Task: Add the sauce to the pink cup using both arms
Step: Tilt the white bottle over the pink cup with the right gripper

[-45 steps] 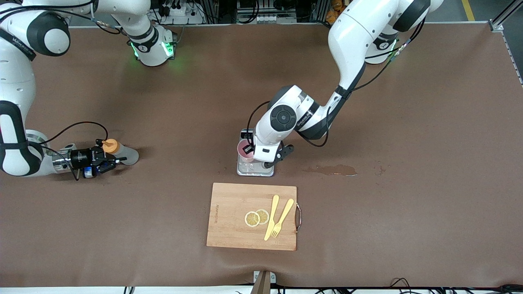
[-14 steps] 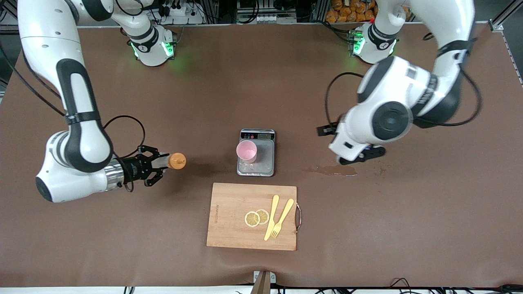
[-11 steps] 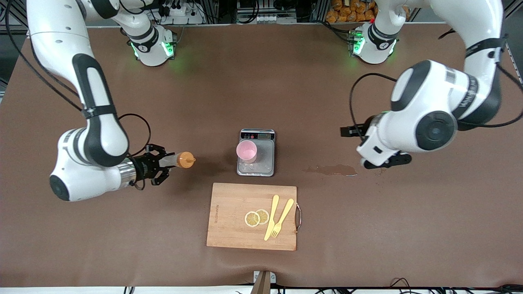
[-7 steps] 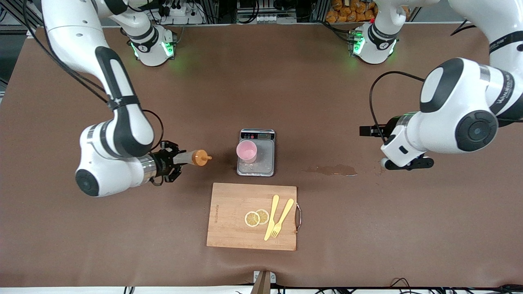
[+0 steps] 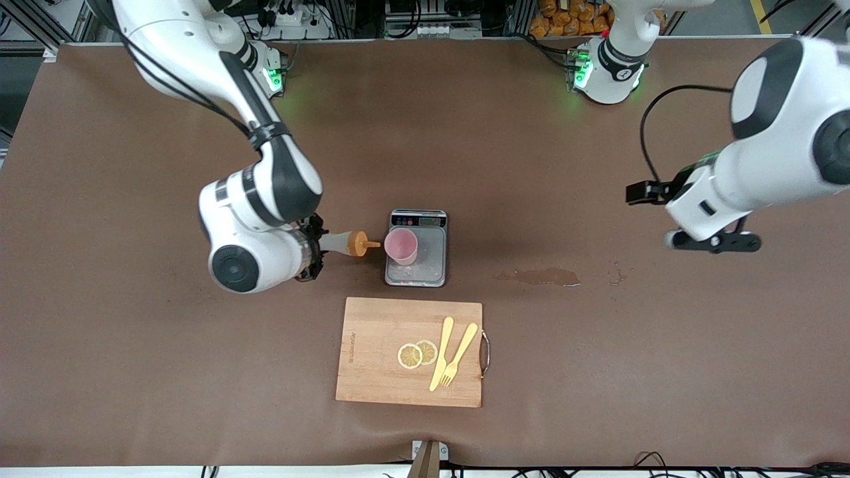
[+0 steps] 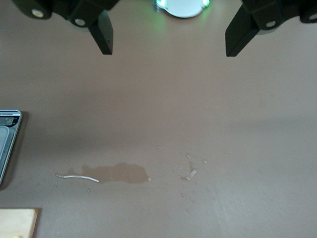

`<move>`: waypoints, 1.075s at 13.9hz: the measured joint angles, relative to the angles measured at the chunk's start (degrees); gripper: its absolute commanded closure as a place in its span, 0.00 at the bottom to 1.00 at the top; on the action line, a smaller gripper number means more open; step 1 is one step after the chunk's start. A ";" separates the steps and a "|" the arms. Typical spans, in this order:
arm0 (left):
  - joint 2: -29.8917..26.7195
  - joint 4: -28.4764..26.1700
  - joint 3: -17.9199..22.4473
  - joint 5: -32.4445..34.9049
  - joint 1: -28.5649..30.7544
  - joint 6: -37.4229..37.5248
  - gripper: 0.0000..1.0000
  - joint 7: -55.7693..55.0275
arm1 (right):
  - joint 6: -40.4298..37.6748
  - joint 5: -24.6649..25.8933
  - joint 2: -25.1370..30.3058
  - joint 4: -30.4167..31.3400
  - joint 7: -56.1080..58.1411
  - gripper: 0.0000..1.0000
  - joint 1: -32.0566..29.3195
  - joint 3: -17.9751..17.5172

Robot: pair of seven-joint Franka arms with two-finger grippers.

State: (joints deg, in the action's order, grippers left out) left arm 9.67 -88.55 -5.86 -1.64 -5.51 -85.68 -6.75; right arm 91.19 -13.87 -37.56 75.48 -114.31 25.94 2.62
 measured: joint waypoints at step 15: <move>-10.56 -4.27 1.71 3.74 -2.32 -2.86 0.00 6.22 | -8.76 16.05 -0.46 -3.12 -3.89 0.73 3.70 0.23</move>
State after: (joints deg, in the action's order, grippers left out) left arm -0.89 -92.82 -4.15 2.09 -7.83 -88.54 -0.52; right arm 82.43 2.19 -38.02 72.37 -118.21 29.65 2.85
